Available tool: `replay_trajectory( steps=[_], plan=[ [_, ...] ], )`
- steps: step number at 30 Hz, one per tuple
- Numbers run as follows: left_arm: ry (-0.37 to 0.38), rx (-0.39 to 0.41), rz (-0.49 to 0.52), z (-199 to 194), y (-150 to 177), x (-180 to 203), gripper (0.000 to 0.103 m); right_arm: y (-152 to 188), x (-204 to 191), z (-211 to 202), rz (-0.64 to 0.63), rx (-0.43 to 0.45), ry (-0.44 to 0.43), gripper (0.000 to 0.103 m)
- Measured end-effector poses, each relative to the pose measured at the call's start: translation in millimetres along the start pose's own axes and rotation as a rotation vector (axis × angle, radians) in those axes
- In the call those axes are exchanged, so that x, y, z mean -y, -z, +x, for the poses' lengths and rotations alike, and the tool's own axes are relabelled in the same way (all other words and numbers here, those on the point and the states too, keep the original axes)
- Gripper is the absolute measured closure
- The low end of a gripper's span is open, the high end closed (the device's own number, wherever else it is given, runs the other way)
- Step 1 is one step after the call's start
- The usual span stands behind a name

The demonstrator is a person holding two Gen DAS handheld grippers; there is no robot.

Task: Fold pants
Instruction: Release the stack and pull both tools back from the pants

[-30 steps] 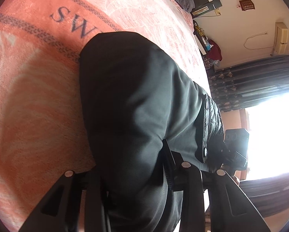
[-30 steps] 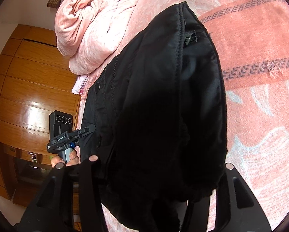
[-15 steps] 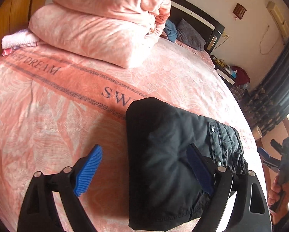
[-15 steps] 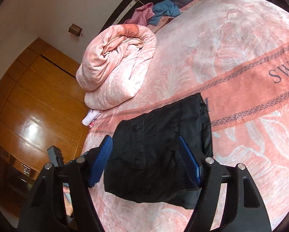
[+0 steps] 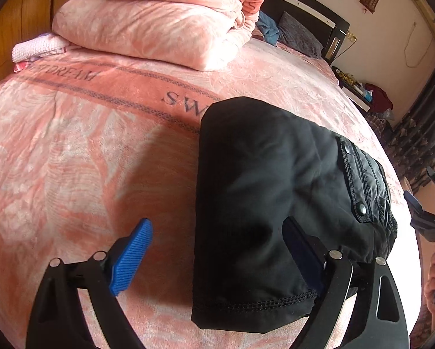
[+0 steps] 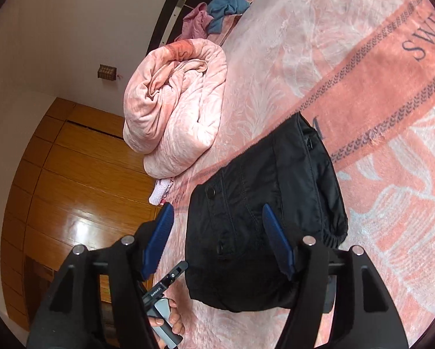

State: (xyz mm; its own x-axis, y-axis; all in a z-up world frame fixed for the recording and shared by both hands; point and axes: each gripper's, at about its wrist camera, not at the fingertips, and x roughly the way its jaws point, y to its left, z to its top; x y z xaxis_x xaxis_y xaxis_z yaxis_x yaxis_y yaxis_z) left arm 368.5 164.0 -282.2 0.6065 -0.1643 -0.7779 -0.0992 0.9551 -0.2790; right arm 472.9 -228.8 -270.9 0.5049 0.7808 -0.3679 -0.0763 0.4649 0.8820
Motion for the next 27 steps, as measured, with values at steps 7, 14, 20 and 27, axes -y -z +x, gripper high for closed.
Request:
replay_trajectory(
  steps=[7,14,20,27],
  plan=[
    [0.042,0.028,-0.002,-44,12,-1,0.010,-44,44,70,0.150,-0.060,0.108,0.040],
    [0.015,0.065,0.061,-121,36,8,0.008,11,-27,-14,-0.044,0.040,0.080,0.021],
    [-0.022,0.107,0.156,-209,76,43,0.004,148,-128,-125,-0.316,0.079,0.199,0.008],
    [-0.021,0.180,0.232,-313,135,85,0.004,293,-192,-224,-0.514,0.128,0.385,0.003]
  ],
)
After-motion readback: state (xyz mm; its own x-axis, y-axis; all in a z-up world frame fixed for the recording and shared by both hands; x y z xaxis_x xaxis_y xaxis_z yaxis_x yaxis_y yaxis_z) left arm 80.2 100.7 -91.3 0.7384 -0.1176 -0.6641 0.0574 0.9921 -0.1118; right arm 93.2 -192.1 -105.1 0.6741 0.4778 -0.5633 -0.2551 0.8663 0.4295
